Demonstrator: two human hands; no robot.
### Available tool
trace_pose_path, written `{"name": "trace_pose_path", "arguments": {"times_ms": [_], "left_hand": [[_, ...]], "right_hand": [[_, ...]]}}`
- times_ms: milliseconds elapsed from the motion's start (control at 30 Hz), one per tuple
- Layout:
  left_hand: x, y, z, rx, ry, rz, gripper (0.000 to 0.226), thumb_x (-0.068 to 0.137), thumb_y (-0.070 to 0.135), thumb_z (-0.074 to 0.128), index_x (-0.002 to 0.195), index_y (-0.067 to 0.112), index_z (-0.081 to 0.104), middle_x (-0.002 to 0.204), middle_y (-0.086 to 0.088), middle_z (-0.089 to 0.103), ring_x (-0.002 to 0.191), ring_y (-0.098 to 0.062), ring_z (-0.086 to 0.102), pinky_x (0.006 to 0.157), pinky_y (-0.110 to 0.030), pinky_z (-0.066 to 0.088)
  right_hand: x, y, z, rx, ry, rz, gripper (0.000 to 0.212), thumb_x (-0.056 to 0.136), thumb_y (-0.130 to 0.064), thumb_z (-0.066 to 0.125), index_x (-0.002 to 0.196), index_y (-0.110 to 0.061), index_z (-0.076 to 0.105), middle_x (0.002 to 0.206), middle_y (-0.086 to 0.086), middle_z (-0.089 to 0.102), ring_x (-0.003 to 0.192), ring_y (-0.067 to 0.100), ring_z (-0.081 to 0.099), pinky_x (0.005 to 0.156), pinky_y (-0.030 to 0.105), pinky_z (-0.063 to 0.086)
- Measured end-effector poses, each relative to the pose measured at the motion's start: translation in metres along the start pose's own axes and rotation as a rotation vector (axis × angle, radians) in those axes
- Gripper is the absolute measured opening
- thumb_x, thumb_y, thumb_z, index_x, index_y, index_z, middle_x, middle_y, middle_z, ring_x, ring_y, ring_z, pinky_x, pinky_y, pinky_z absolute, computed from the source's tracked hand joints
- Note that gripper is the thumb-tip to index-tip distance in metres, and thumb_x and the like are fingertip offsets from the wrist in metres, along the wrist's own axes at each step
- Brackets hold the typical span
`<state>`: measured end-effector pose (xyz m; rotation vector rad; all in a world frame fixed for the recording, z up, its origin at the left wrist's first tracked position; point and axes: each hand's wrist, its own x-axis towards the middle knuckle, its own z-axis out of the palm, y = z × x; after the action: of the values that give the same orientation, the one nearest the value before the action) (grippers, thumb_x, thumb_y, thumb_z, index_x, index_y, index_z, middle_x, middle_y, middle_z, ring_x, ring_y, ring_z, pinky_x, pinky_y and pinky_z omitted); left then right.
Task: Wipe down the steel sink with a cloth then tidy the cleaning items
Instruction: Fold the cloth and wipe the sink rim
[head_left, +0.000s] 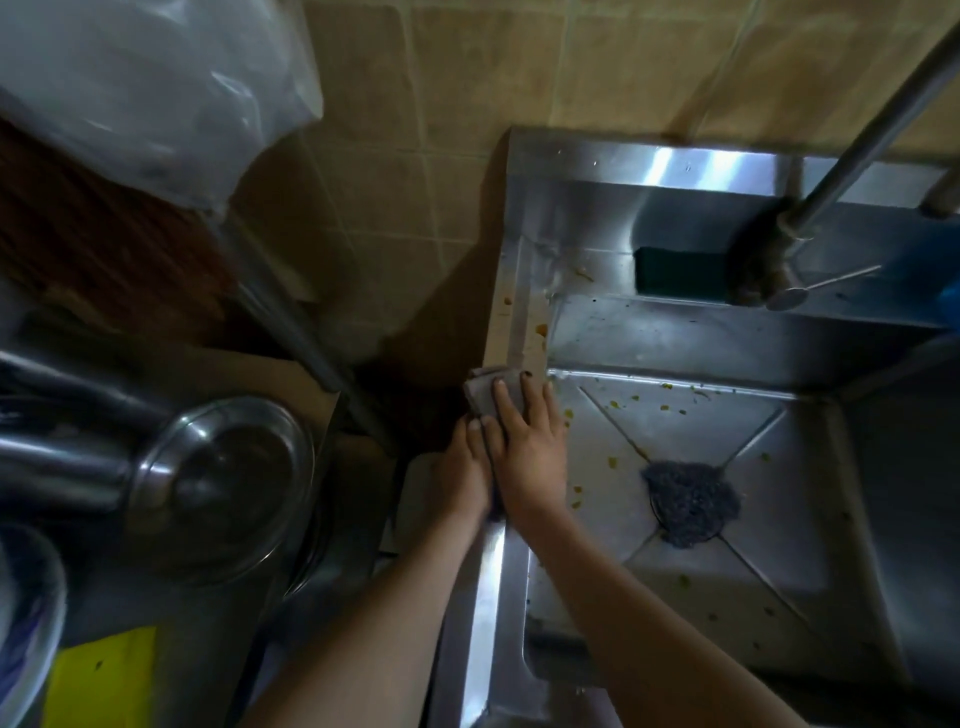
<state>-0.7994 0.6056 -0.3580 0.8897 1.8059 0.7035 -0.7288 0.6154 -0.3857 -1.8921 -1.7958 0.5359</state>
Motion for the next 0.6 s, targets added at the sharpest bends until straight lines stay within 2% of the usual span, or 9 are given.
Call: {"name": "trace_pose_path", "arguments": {"times_ms": [67,133,233,333,433,533,600], "left_hand": [[0.002,-0.003,0.0,0.119,0.002,0.005,0.038,0.101,0.036,0.025,0.127,0.024,0.05,0.12,-0.012,0.061,0.103,-0.026,0.059,0.069,-0.016,0.033],[0.002,-0.004,0.001,0.243,0.021,0.046,0.041,0.1,0.037,0.022,0.132,0.027,0.045,0.123,-0.013,0.06,0.109,-0.03,0.057,0.076,-0.022,0.033],[0.003,-0.003,0.001,0.342,0.036,0.089,0.041,0.1,0.036,0.022,0.133,0.025,0.044,0.119,-0.016,0.062,0.104,-0.033,0.059,0.073,-0.028,0.036],[0.003,-0.003,0.002,0.373,0.064,0.103,0.039,0.101,0.033,0.023,0.125,0.016,0.049,0.113,-0.023,0.061,0.103,-0.038,0.057,0.073,-0.032,0.039],[0.002,-0.005,0.003,0.355,0.074,0.125,0.039,0.101,0.033,0.021,0.121,0.015,0.049,0.11,-0.021,0.063,0.102,-0.037,0.058,0.071,-0.03,0.036],[0.004,-0.006,0.004,0.34,0.079,0.105,0.041,0.101,0.034,0.02,0.126,0.016,0.047,0.112,-0.021,0.062,0.103,-0.038,0.058,0.077,-0.032,0.04],[0.003,-0.007,0.005,0.33,0.076,0.092,0.041,0.101,0.035,0.02,0.127,0.017,0.047,0.111,-0.021,0.062,0.102,-0.037,0.058,0.075,-0.03,0.038]], "right_hand": [[0.005,0.001,0.001,0.021,-0.024,0.021,0.052,0.092,-0.045,0.033,0.137,-0.023,0.046,0.149,0.012,0.033,0.141,0.032,0.021,0.114,0.035,0.012],[0.014,0.003,0.002,0.034,-0.038,0.037,0.052,0.091,-0.044,0.036,0.138,-0.024,0.044,0.15,0.011,0.031,0.142,0.031,0.019,0.115,0.037,0.013],[0.034,0.004,0.004,0.026,-0.008,0.045,0.049,0.093,-0.042,0.04,0.137,-0.022,0.046,0.15,0.012,0.032,0.141,0.032,0.021,0.115,0.039,0.015],[0.059,0.007,0.007,-0.002,0.0,0.067,0.046,0.096,-0.038,0.042,0.14,-0.023,0.042,0.152,0.011,0.028,0.142,0.031,0.018,0.116,0.04,0.015],[0.082,0.008,0.009,-0.024,0.023,0.084,0.047,0.097,-0.039,0.039,0.141,-0.024,0.039,0.153,0.01,0.026,0.142,0.029,0.016,0.116,0.038,0.013],[0.097,0.007,0.01,-0.025,0.04,0.088,0.047,0.097,-0.038,0.04,0.141,-0.022,0.04,0.152,0.011,0.027,0.141,0.03,0.019,0.116,0.038,0.015],[0.098,0.008,0.01,-0.02,0.053,0.093,0.047,0.096,-0.037,0.04,0.14,-0.021,0.041,0.152,0.012,0.029,0.14,0.031,0.021,0.116,0.039,0.017]]}}
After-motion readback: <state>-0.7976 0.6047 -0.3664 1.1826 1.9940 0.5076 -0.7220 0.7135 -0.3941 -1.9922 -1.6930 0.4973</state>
